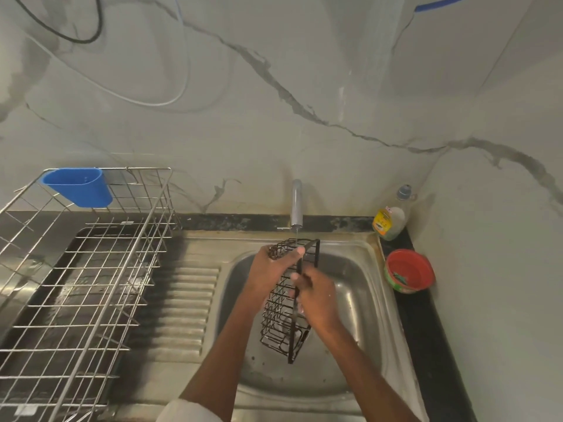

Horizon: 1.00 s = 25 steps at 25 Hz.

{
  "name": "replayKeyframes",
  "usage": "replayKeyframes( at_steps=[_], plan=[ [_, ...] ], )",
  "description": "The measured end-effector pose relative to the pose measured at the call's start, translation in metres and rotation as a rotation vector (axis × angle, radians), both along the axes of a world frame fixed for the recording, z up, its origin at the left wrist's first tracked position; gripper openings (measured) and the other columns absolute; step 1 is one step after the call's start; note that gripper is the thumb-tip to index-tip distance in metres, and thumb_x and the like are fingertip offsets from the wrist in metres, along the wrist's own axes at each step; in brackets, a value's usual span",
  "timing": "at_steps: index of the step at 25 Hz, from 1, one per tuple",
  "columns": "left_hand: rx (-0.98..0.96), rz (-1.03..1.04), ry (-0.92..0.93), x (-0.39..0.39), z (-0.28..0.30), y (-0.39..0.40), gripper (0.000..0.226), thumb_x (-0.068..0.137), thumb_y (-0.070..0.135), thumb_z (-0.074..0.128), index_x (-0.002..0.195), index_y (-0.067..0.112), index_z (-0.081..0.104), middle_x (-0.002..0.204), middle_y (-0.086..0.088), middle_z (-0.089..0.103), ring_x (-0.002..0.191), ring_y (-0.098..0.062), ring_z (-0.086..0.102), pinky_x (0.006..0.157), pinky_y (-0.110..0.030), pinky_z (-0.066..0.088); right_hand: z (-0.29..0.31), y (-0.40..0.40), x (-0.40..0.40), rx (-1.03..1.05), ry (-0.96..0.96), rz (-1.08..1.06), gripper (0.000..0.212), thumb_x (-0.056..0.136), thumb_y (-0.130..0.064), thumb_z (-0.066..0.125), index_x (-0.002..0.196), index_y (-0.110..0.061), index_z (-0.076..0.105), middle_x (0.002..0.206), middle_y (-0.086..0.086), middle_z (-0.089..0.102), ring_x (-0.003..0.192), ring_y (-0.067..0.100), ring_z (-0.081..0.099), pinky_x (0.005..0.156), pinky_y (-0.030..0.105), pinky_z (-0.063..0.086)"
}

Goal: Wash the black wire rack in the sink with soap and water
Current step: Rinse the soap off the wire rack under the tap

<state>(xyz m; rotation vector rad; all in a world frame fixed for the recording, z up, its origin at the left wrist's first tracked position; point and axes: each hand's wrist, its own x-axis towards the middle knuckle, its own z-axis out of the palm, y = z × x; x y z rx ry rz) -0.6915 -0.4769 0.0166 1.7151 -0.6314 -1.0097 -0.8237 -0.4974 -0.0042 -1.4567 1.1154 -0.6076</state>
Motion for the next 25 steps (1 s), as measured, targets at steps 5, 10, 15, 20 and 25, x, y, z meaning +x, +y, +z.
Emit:
replayKeyframes(
  at_steps=[5,10,15,20,25],
  plan=[
    [0.068,-0.085,-0.123,0.006,-0.011,-0.006,0.077,0.075,0.047,0.095,0.136,0.026,0.054,0.122,0.009,0.065,0.115,-0.011,0.063,0.094,-0.027,0.049,-0.006,0.0,-0.006,-0.111,0.072,0.151,0.011,0.101,-0.02,0.064,0.105,-0.027,0.072,0.086,-0.005,0.076,0.073,0.01,0.074,0.071,0.039,0.063],
    [0.024,-0.153,-0.069,0.024,-0.022,0.001,0.068,0.073,0.038,0.095,0.131,0.034,0.061,0.134,0.009,0.065,0.125,-0.016,0.06,0.114,-0.045,0.043,0.002,-0.044,-0.038,-0.238,0.404,-0.156,0.05,0.095,-0.027,0.072,0.141,-0.032,0.053,0.137,-0.003,0.06,0.122,0.017,0.06,0.098,0.039,0.055],
    [-0.089,-0.308,0.129,0.055,-0.013,0.001,0.072,0.074,0.03,0.09,0.14,0.025,0.061,0.147,-0.009,0.063,0.132,-0.037,0.064,0.112,-0.057,0.05,-0.001,-0.087,-0.036,0.073,0.277,-0.02,0.049,0.095,-0.028,0.069,0.141,-0.033,0.052,0.126,-0.004,0.066,0.112,0.019,0.067,0.101,0.047,0.056],
    [-0.118,-0.31,0.116,0.086,-0.004,0.017,0.074,0.085,0.006,0.078,0.15,0.03,0.051,0.158,-0.006,0.05,0.139,-0.03,0.057,0.112,-0.046,0.05,0.011,-0.075,0.001,0.117,0.138,0.057,0.047,0.104,-0.003,0.051,0.14,-0.033,0.051,0.113,-0.006,0.064,0.106,0.023,0.069,0.078,0.033,0.059],
    [-0.035,0.033,-0.085,0.065,-0.002,0.037,0.069,0.093,-0.016,0.065,0.149,0.022,0.053,0.133,0.003,0.068,0.123,-0.016,0.064,0.107,-0.029,0.05,0.011,-0.056,0.028,0.149,0.053,0.104,0.074,0.093,0.016,0.047,0.151,-0.03,0.047,0.138,-0.013,0.053,0.11,0.007,0.057,0.083,0.018,0.05]
  ],
)
